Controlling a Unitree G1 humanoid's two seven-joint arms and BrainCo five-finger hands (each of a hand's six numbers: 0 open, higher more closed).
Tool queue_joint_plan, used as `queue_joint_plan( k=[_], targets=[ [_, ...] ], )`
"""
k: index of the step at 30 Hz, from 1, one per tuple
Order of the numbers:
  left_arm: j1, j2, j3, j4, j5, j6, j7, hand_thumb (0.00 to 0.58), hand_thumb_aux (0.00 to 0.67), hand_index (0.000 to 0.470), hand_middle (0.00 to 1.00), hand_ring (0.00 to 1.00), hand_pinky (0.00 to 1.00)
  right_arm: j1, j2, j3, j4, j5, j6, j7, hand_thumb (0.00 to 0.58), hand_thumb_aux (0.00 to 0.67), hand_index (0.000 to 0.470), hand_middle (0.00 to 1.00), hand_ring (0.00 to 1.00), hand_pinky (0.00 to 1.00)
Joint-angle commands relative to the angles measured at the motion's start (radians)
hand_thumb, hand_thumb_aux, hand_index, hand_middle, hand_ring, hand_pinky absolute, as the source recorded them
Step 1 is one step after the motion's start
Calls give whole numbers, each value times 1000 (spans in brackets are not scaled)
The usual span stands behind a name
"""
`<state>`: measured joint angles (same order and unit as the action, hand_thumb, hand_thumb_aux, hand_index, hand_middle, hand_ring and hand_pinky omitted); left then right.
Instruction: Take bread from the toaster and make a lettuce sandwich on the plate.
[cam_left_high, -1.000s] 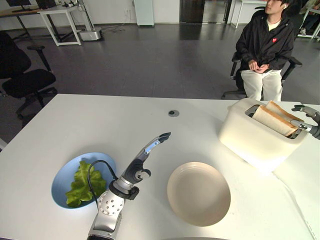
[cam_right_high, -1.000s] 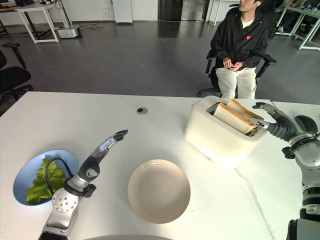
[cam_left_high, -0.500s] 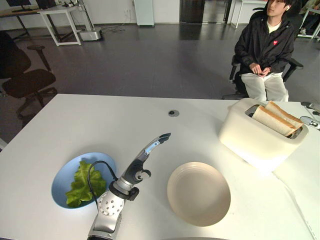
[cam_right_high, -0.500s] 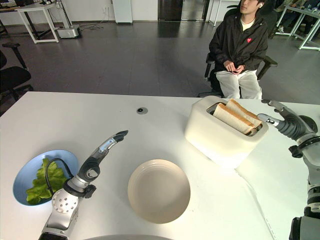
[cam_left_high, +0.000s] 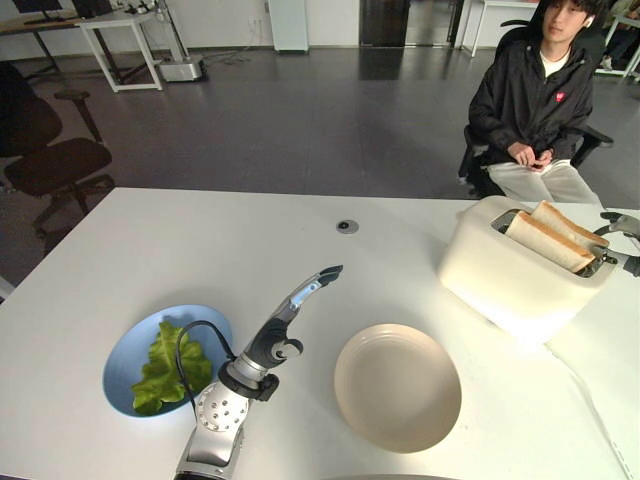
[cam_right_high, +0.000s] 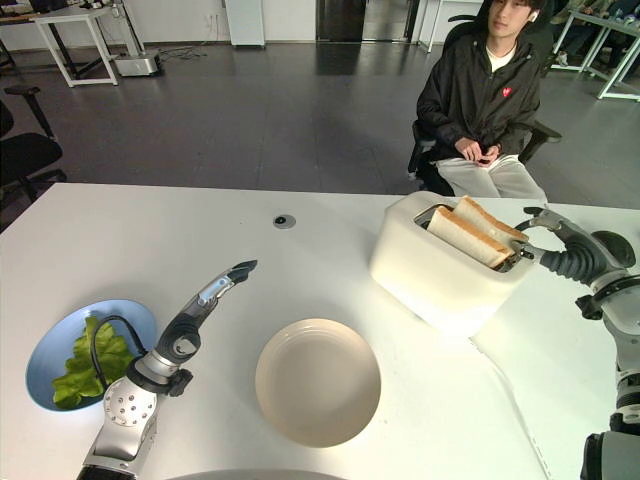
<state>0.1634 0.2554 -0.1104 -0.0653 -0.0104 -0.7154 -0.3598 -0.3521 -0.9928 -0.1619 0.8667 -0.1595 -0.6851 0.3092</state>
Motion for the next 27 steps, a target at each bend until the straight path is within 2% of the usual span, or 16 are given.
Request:
queue_joint_plan(
  k=[1, 4, 6, 7, 12, 16, 21, 27],
  targets=[
    [11, 12, -10, -13, 14, 16, -5, 0, 0, 0, 0, 0, 0, 27, -7, 13, -45, -2, -6, 21, 551, 520, 365, 0, 0, 0],
    [12, 12, -11, -14, 16, 18, -4, 0, 0, 0, 0, 0, 0, 42, -1, 5, -88, 21, -22, 35, 560, 547, 383, 0, 0, 0],
    [10, 14, -11, -12, 14, 19, -6, 0, 0, 0, 0, 0, 0, 55, 7, -13, -134, 56, -24, 47, 579, 649, 455, 0, 0, 0],
    [10, 14, -10, -11, 13, 20, -6, 0, 0, 0, 0, 0, 0, 61, 11, -19, -157, 76, -18, 60, 580, 670, 470, 0, 0, 0],
    [10, 15, -7, -9, 14, 22, -4, 0, 0, 0, 0, 0, 0, 70, 44, -45, -218, 194, 84, 151, 580, 670, 470, 0, 0, 0],
    [8, 25, 10, -24, -2, 28, -4, 0, 0, 0, 0, 0, 0, 64, 60, -126, -323, 379, 243, 247, 580, 670, 470, 0, 0, 0],
    [-1, 78, 72, -55, -41, 50, -11, 0, 0, 0, 0, 0, 0, 88, 58, -239, -574, 675, 536, 406, 580, 670, 470, 0, 0, 0],
    [29, 150, 197, -136, -120, 98, -14, 0, 0, 0, 0, 0, 0, 91, 40, -271, -779, 892, 788, 597, 580, 670, 470, 0, 0, 0]
  ],
)
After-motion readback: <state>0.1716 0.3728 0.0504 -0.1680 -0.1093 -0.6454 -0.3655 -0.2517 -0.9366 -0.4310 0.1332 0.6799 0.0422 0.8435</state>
